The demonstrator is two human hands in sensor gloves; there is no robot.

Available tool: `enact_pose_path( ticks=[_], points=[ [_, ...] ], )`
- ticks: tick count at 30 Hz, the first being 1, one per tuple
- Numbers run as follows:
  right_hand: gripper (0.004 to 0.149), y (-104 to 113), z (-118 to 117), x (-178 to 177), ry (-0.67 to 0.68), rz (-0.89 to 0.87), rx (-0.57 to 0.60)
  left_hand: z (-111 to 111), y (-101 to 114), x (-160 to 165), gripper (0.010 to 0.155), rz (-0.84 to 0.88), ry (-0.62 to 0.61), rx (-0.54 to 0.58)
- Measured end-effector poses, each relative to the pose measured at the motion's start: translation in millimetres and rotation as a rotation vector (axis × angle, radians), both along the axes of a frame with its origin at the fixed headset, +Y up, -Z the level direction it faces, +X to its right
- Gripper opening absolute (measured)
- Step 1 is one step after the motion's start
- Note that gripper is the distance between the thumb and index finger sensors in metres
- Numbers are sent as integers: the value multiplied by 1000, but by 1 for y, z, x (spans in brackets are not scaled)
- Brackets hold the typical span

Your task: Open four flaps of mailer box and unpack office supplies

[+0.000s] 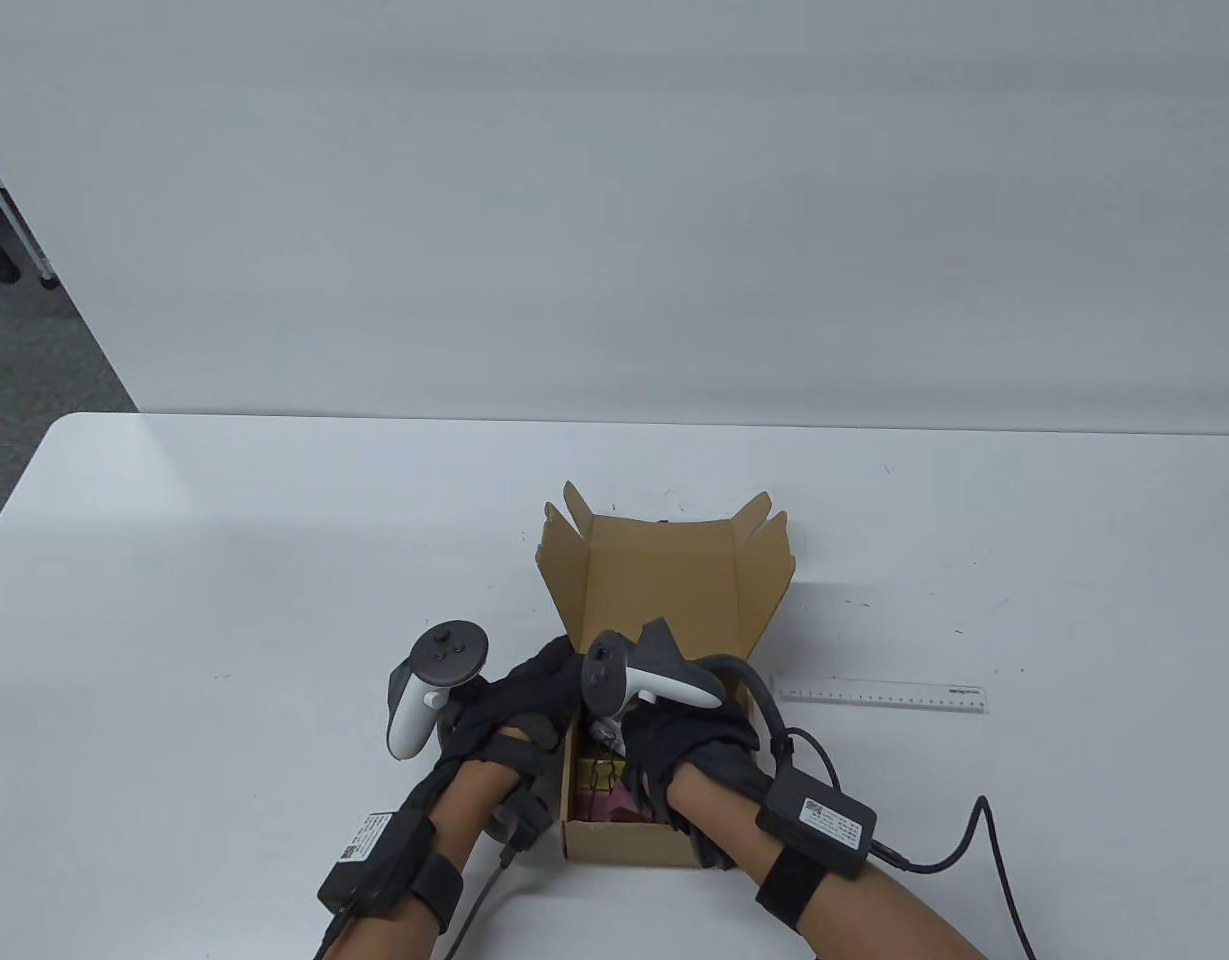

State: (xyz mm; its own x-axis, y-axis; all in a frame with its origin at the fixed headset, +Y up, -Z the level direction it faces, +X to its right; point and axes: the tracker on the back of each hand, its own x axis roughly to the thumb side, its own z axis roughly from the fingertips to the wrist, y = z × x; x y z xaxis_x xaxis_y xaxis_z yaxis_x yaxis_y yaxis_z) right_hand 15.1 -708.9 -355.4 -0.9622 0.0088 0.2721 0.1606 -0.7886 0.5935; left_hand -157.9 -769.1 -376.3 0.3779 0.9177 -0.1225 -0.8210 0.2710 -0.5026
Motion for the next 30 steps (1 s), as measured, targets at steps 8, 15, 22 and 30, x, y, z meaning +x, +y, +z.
enact_pose_path(
  ticks=[8,15,22,30],
  points=[
    [47,-11,-8,-3,4,50,10,0,0,0,67,0,1,1],
    [44,-10,-10,1,-13,12,-6,0,-1,0,68,2,0,2],
    [45,1,-11,6,-16,-18,52,0,-1,0,67,4,1,2],
    [45,39,-3,13,-20,-28,92,0,-1,0,67,4,1,2]
  ],
)
